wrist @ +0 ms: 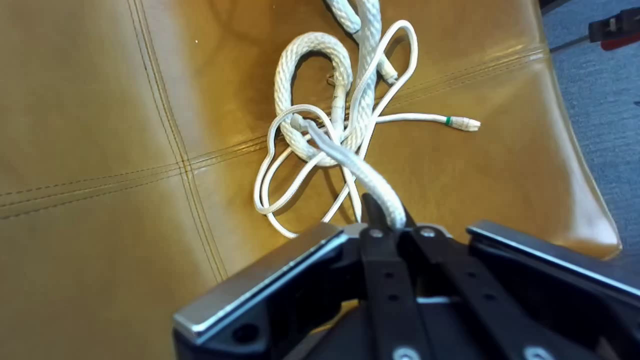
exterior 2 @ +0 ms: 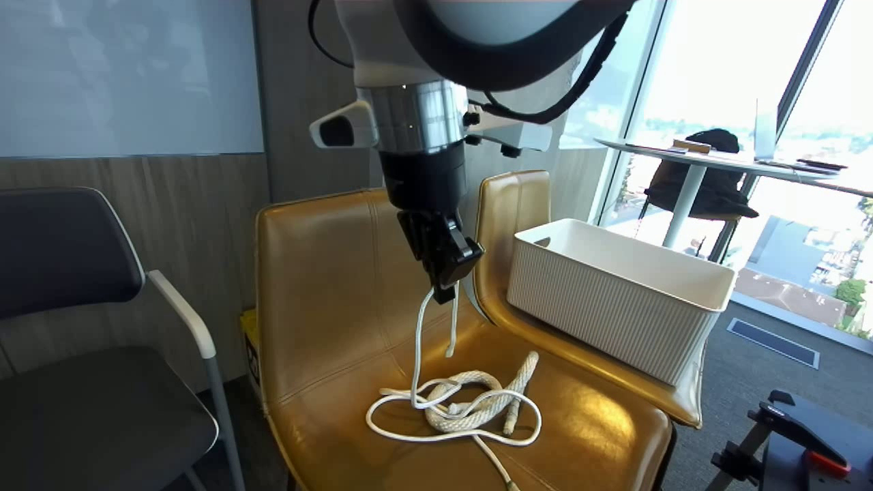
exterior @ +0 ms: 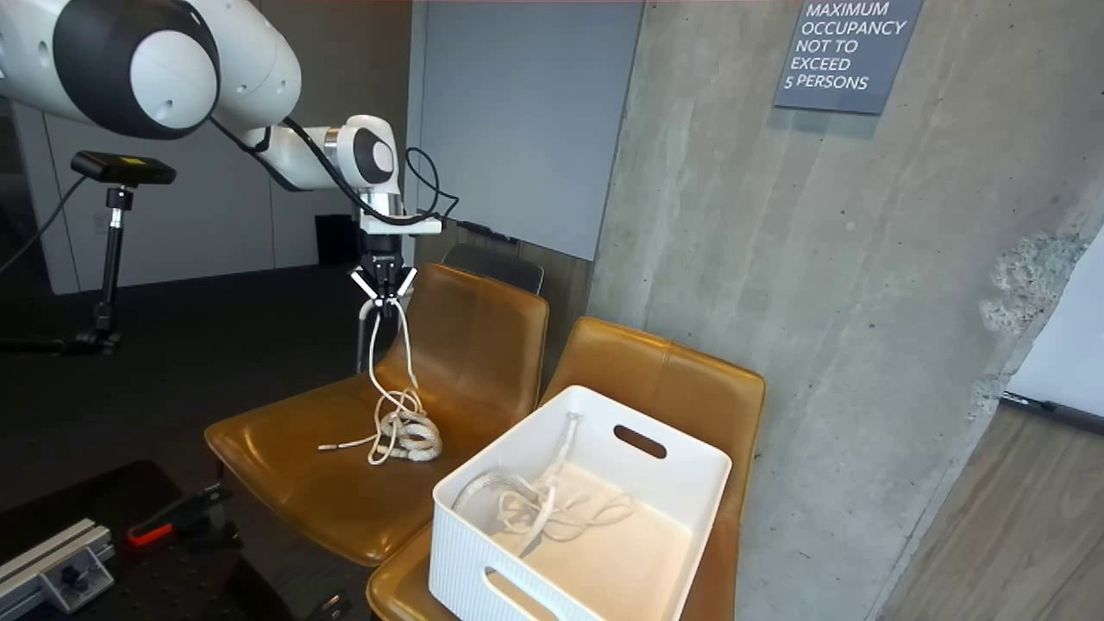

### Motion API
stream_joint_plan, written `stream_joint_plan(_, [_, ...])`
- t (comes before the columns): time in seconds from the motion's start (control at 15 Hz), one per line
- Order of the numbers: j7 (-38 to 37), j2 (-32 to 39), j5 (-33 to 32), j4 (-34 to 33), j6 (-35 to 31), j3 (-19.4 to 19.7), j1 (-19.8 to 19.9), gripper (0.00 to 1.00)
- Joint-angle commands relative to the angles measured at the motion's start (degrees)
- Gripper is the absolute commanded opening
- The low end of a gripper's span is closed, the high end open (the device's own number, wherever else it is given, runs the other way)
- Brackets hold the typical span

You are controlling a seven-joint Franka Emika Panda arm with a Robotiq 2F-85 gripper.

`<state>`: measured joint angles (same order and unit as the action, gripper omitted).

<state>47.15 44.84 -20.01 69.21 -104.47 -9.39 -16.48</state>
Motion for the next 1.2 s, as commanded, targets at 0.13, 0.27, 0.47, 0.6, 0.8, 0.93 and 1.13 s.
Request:
stream_joint_plan(0.13, [-1.24, -10.77, 10.50, 16.01, -16.19, -2.96, 8.19, 0.01])
stream_joint_plan(0.27, [-0.84, -13.87, 11.32, 21.45, -23.04, -2.70, 9.15, 0.01])
stream_joint_plan(0.47, [-1.24, -18.26, 10.49, 30.36, -31.27, -2.63, 8.91, 0.01])
stream_joint_plan(0.6, [-2.37, -20.83, 9.23, 36.43, -35.93, -2.67, 7.78, 0.30])
stream_joint_plan(0.8, [-4.10, -24.43, 8.28, 44.33, -41.52, -2.77, 7.17, 0.51])
stream_joint_plan(0.93, [-4.37, -26.64, 8.09, 47.98, -43.63, -2.49, 7.72, 0.65])
stream_joint_plan(1.13, [-2.69, -30.08, 8.91, 51.59, -44.94, -1.65, 10.50, 0.88])
